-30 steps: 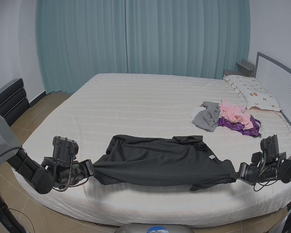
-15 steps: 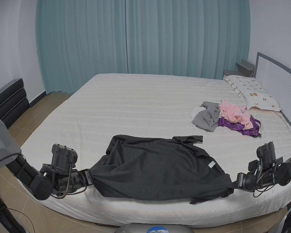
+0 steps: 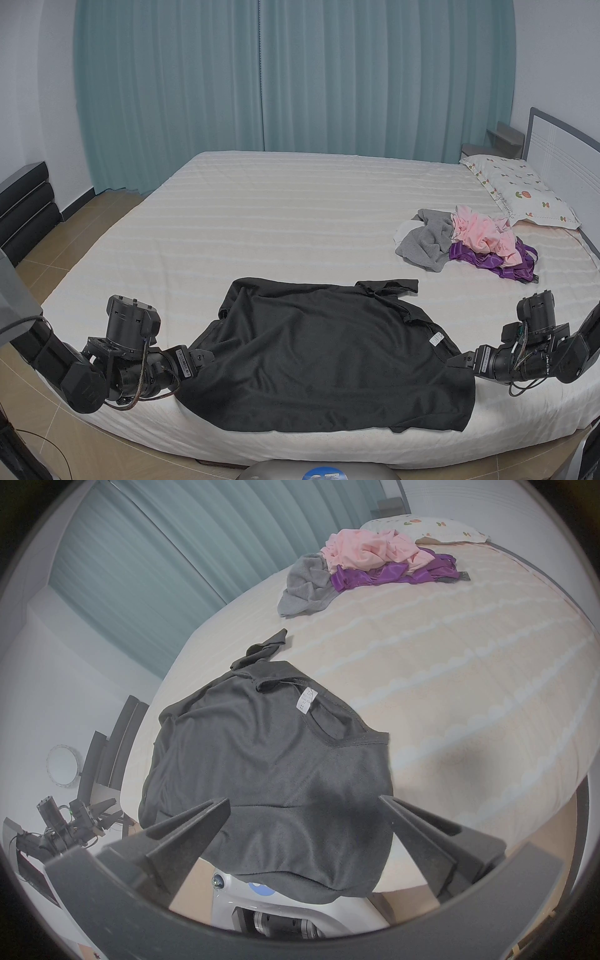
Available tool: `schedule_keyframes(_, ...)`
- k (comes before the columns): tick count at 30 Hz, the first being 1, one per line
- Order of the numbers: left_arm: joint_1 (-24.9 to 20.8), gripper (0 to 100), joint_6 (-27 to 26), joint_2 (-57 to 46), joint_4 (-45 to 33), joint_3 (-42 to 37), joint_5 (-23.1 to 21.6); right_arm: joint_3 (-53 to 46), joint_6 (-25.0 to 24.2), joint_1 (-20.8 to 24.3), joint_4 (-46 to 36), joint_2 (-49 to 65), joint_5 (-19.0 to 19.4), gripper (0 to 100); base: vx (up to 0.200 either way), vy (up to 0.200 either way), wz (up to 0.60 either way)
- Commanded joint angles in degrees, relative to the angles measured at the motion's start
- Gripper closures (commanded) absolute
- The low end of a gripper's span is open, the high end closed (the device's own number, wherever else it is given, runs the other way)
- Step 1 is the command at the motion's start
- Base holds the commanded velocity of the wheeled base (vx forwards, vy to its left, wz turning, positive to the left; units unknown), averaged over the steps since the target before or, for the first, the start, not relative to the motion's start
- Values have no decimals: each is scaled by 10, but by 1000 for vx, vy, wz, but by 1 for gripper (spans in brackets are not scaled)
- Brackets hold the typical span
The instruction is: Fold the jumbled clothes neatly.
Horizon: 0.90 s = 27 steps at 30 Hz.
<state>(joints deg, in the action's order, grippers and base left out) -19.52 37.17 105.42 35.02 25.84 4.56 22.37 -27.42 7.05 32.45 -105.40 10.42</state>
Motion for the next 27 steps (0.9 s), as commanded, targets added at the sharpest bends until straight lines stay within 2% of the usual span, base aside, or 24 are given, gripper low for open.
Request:
schedule_keyframes(1, -3, 0, 21, -6, 0, 0, -4, -13, 0, -1, 29, -28, -1, 0, 0, 0, 0)
schedule_keyframes(5, -2, 0, 35, -1, 0, 5, -18, -17, -19, -2, 63, -32, -2, 0, 0, 0, 0)
schedule_keyframes(7, 4, 0, 36, 5, 0, 18, -23, -11, -59, 2, 84, -38, -2, 0, 0, 0, 0)
schedule_keyframes(13, 6, 0, 52, 15, 1, 22, -24, -15, -71, 4, 110, -59, -2, 0, 0, 0, 0)
schedule_keyframes(15, 6, 0, 57, 15, 19, 13, -37, -17, -119, 4, 140, -55, -2, 0, 0, 0, 0)
schedule_keyframes(20, 7, 0, 58, 15, 25, 12, -37, -18, -155, 3, 162, -53, -2, 0, 0, 0, 0)
schedule_keyframes(22, 6, 0, 74, 14, 26, 17, -37, -22, -184, 1, 182, -55, -1, 0, 0, 0, 0)
schedule_keyframes(24, 6, 0, 97, 14, 26, 19, -39, -27, -194, 1, 194, -60, -1, 0, 0, 0, 0)
schedule_keyframes(27, 5, 0, 104, 15, 26, 20, -39, -32, -197, 1, 209, -65, -1, 0, 0, -67, 0)
